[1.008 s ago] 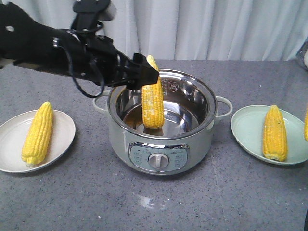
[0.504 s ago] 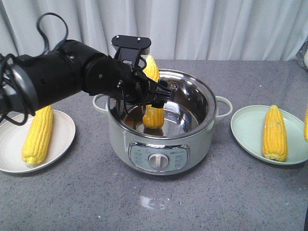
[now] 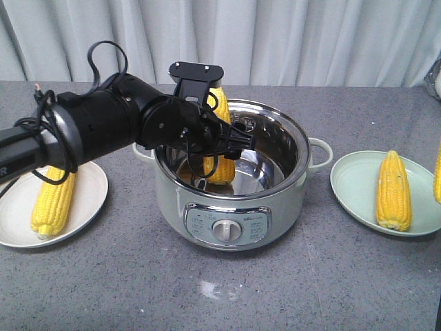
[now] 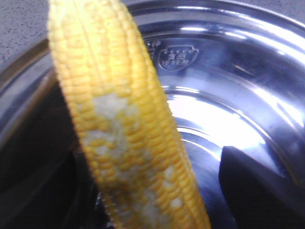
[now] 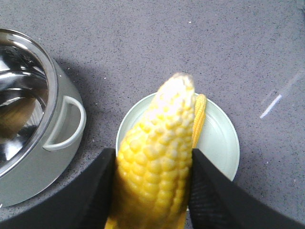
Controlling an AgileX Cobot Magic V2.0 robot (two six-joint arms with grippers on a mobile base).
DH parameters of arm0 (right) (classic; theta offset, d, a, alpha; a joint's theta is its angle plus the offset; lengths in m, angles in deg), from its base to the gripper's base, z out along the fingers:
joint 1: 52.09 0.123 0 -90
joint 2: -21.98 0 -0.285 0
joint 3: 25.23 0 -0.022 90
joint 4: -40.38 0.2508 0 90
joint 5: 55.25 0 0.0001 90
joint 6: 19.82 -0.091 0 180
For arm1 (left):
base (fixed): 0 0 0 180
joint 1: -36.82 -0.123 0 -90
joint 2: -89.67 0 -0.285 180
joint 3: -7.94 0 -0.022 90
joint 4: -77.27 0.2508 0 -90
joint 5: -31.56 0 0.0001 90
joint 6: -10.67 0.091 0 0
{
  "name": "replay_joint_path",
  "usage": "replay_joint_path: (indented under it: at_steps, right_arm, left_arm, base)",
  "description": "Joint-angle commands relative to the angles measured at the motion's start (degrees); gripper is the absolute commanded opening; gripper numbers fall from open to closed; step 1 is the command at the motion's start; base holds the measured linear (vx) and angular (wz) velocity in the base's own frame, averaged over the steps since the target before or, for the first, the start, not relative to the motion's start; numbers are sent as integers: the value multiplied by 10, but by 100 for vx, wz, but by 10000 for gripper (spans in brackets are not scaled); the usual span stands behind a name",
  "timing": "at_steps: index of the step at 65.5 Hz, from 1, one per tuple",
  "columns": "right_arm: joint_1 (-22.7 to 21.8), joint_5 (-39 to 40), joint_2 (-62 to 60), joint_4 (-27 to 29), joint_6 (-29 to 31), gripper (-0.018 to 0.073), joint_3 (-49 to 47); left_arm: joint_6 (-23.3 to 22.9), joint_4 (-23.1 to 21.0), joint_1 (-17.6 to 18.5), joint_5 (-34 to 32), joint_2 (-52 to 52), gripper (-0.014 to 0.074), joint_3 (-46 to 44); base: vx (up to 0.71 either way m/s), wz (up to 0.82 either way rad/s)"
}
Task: Distribute corn equally
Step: 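Lift the last cob up out of the pot with the left gripper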
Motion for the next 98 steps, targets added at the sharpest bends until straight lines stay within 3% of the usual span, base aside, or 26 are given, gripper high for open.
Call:
replay_joint_path:
  at_steps: [1,30,55,66,89,98]
  right_arm:
    - [-4,34,-14,7,1,81,-14]
    - [-2,34,-14,13,1,81,-14]
    - [-2,34,-14,13,1,81,-14]
    - [-2,34,-14,13,1,81,-14]
    - [-2,34,-14,13,1,81,-14]
    - [-2,34,-14,12,1,81,-14]
  left_arm:
    - [-7,2,3,-34,19,590,-19]
    - [-6,2,3,-48,5,556,-19]
    - [0,3,3,-44,5,201,-19]
    - [5,3,3,-40,7,92,-19]
    - [5,18,1,-2,80,88,-19]
    - [-1,17,-20,30,133,90,-19]
  base:
    - [0,0]
    - [0,0]
    - [0,0]
    - [0,0]
    - [0,0]
    - [0,0]
